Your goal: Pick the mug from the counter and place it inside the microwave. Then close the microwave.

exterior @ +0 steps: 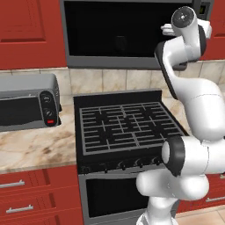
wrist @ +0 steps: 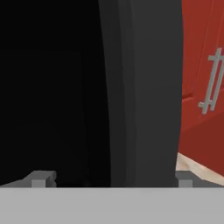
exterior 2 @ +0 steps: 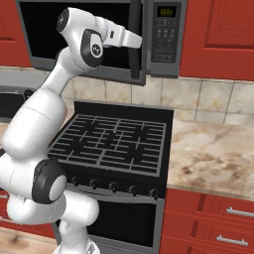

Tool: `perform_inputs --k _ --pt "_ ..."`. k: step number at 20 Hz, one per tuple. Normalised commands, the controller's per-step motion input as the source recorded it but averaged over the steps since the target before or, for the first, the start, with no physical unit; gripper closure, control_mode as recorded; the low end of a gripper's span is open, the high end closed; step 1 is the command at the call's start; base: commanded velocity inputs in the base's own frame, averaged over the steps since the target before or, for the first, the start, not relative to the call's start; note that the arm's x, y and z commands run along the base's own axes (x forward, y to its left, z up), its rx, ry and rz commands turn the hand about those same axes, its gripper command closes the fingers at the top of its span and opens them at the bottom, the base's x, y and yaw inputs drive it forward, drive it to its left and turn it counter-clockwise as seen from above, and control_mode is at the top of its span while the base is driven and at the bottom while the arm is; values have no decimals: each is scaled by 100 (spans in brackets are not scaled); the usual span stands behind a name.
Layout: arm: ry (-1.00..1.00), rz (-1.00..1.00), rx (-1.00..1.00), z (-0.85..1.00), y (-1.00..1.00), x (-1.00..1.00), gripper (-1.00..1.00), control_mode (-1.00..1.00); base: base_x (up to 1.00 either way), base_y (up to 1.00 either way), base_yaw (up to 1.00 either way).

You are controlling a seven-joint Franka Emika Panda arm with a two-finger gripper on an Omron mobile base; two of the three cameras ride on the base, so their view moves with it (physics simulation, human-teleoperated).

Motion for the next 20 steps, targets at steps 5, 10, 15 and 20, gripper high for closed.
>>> perform_inputs --k 5,10,15,20 --pt "0 0 0 0 -2 42 -100 -100 0 0 0" --pt "0 0 0 0 -2 43 -100 -100 0 0 0" --pt "0 0 0 0 -3 37 -100 -100 0 0 0" --pt "0 0 0 0 -2 40 -100 -100 0 0 0"
